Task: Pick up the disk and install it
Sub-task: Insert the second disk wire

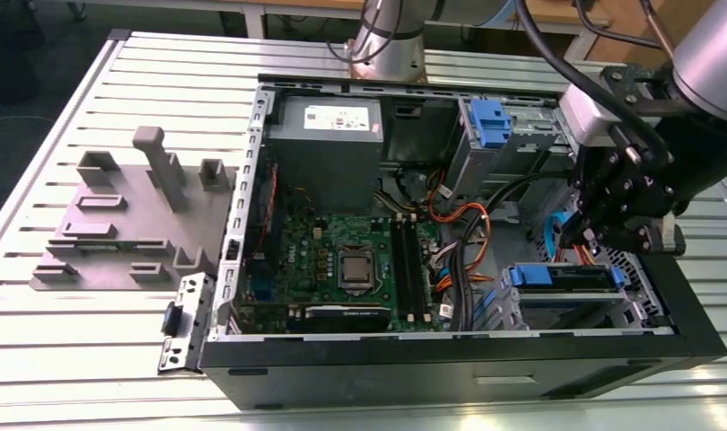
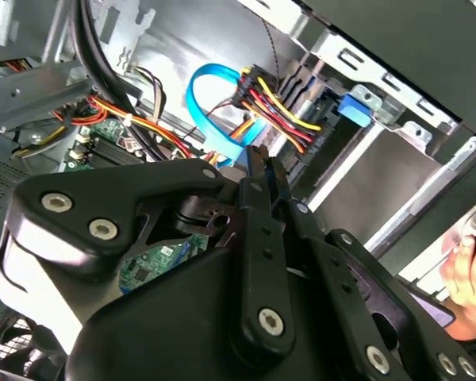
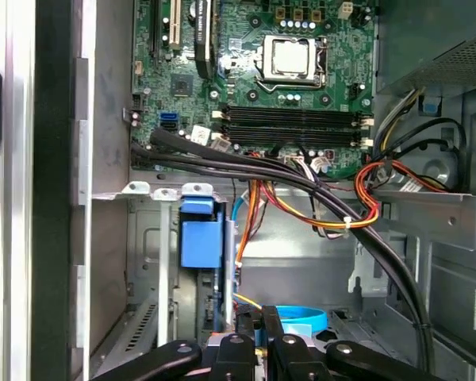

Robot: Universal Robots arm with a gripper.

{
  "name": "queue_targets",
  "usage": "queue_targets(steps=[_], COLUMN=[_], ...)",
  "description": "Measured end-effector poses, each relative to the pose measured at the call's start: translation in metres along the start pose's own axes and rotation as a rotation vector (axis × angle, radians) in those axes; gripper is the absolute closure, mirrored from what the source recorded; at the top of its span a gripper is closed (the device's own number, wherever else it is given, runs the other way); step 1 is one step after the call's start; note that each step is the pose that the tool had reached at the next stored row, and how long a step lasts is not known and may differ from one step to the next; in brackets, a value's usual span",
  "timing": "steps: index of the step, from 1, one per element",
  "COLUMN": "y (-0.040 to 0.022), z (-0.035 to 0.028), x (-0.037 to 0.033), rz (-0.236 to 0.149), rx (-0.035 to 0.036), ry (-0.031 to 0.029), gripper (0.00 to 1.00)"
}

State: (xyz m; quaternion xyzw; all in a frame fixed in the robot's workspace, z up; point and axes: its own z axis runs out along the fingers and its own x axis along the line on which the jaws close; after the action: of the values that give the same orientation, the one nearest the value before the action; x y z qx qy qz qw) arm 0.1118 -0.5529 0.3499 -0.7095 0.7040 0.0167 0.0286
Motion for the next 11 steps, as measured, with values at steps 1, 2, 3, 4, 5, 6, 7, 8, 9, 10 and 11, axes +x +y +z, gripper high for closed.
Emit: queue_targets(steps=[1, 2, 3, 4, 5, 6, 7, 8, 9, 10, 11], y=[0.0001, 0.0, 0.0, 0.0, 0.0, 0.0, 0.0, 0.0, 0.0, 0.0, 0.0], z=[0.0001, 0.0, 0.0, 0.0, 0.0001, 0.0001, 0.0, 0.0, 0.0001, 0.0, 0.0], x=[0.0021, 0.0031, 0.0033, 0.0033, 0.0033, 0.0036, 0.0037, 0.0038, 0.0038, 0.0038, 0.0039], rz=[0.0, 0.0, 0.0, 0.0, 0.0, 0.0, 0.0, 0.0, 0.0, 0.0, 0.0], rx=[0.0, 0.0, 0.0, -0.0001, 0.0, 0.0, 0.0, 0.0, 0.0, 0.0, 0.0], ry=[-0.0006, -0.0005, -0.0005, -0.0006, -0.0006, -0.0006, -0.0006, -0.0006, -0.0006, -0.0006, -0.0006], gripper=[0.84, 0.84, 0.84, 0.84, 0.84, 0.84, 0.84, 0.84, 0.84, 0.84, 0.84])
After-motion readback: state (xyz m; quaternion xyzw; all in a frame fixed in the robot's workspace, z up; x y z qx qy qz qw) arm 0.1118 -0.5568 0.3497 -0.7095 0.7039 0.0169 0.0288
